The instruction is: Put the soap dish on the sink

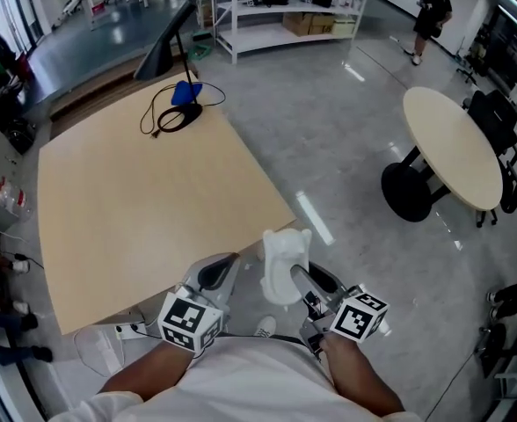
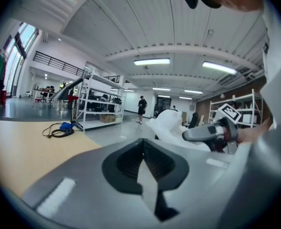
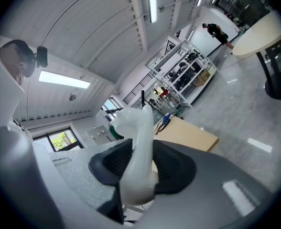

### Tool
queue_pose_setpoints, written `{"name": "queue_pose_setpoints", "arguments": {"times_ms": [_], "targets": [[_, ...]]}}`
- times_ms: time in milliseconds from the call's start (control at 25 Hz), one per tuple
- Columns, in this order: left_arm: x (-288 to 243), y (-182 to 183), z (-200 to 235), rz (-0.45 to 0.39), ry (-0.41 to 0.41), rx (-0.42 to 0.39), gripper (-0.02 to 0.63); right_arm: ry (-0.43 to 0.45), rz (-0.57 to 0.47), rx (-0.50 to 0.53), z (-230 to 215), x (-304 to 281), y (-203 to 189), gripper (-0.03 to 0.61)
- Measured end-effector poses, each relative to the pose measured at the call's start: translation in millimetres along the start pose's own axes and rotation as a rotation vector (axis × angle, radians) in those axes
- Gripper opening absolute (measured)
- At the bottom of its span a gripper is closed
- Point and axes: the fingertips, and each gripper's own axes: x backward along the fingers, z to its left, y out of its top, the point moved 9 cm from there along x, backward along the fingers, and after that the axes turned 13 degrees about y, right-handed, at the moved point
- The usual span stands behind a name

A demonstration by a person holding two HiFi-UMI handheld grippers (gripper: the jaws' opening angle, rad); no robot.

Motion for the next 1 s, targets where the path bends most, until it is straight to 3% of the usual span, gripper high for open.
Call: {"name": "queue_pose_setpoints", "arguments": {"times_ms": [480,1000], "targets": [[-62,15,-66,0.031,-0.166,-0.09,0.008,-0.116,-0.155,-0.01,-24,80,19,0.138],[-127,24,-131,0.094,-0.453,-0.187,0.008,-0.314,-0.348,-0.041,-34,145,18,0.138]]}}
